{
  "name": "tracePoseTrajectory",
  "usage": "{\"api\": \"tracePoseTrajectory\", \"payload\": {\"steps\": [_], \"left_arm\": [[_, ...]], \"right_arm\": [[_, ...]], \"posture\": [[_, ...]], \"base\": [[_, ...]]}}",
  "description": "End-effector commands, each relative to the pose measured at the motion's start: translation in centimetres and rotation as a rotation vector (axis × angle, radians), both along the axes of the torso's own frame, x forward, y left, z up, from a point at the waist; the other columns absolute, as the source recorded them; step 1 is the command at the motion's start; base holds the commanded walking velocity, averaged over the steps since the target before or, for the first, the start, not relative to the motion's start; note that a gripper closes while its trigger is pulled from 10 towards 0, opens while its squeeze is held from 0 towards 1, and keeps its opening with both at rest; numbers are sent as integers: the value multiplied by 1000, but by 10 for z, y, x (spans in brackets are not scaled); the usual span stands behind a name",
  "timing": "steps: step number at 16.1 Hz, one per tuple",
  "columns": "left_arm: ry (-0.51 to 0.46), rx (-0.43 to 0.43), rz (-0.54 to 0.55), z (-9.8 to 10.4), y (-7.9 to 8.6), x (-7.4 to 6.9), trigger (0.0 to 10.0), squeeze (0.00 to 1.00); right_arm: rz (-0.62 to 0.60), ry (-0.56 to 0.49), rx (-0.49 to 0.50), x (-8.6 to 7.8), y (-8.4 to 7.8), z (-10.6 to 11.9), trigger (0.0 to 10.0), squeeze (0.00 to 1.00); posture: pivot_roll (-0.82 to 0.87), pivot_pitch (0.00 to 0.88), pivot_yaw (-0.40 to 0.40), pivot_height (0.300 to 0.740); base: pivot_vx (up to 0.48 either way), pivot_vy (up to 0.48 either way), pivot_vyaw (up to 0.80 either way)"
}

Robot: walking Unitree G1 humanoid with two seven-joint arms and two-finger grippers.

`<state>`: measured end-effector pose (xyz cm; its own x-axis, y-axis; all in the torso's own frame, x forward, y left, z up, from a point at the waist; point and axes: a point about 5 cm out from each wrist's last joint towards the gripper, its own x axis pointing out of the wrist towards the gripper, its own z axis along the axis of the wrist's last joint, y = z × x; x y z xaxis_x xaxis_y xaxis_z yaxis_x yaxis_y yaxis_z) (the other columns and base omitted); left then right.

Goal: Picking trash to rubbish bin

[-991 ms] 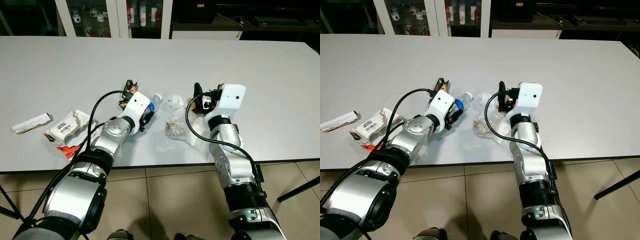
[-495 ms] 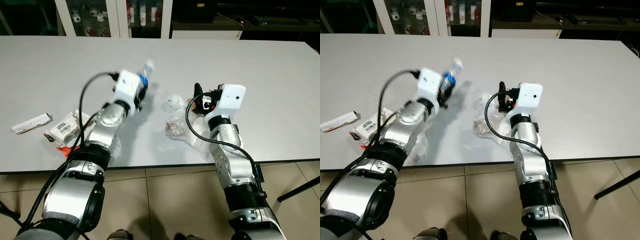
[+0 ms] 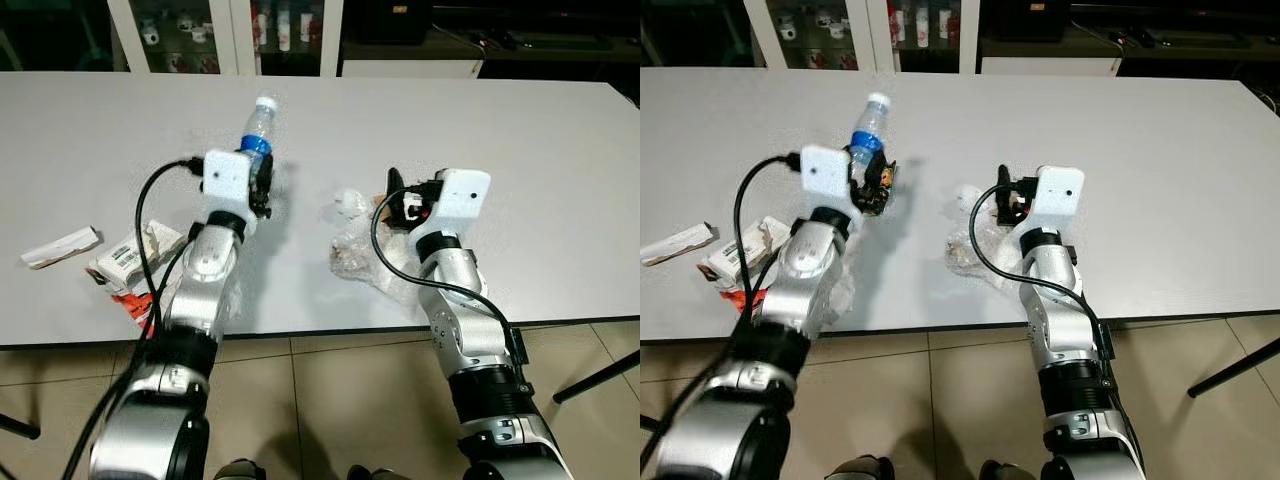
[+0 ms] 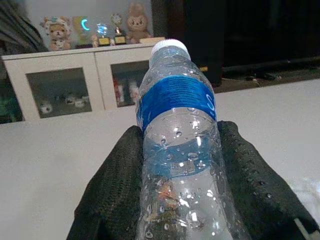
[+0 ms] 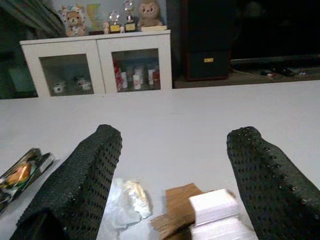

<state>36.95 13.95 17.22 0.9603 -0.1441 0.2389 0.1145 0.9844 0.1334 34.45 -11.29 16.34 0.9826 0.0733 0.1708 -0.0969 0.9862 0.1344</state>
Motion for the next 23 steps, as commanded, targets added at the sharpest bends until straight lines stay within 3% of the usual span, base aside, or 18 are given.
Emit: {"api": "tracePoseTrajectory", "payload": {"steps": [1, 3, 4, 5, 10, 13, 18, 19, 23], "left_arm": [[-35, -3, 8, 6, 0, -2, 10000, 0], [-26, 15, 22, 1, 2, -5, 10000, 0], [-24, 20, 29, 1, 3, -5, 10000, 0], [-23, 20, 30, 1, 3, -6, 10000, 0], [-21, 23, 33, 1, 4, -6, 10000, 0], [-14, 51, 52, 5, 19, -3, 10000, 0], [6, 60, 23, 1, 16, -4, 10000, 0], [13, 60, 15, -1, 15, -5, 10000, 0], [20, 61, -4, -1, 13, -5, 10000, 0]], "right_arm": [[7, 7, 14, 0, -1, 1, 10000, 0], [51, 36, 47, 1, 3, 0, 10000, 0], [66, 63, 41, 1, 5, -1, 10000, 925], [75, 78, 38, 1, 5, -3, 10000, 1000], [86, 101, 23, 2, 6, -6, 10000, 1000], [219, 182, -59, -4, 16, -15, 10000, 1000], [220, 204, -108, -3, 4, -13, 10000, 1000], [207, 208, -140, -3, -5, -12, 10000, 0], [182, 225, -182, -2, -21, -5, 10000, 0]], "posture": [[2, 72, -43, 740], [-1, 65, -44, 740], [1, 62, -45, 740], [-1, 60, -45, 740], [1, 57, -45, 740], [-5, 45, -42, 740], [-7, 44, -43, 740], [-12, 48, -45, 740], [-21, 55, -43, 740]], "base": [[0, 0, 0], [0, 0, 0], [0, 0, 0], [0, 0, 0], [0, 0, 0], [0, 0, 0], [0, 0, 0], [0, 0, 0], [0, 0, 0]]}}
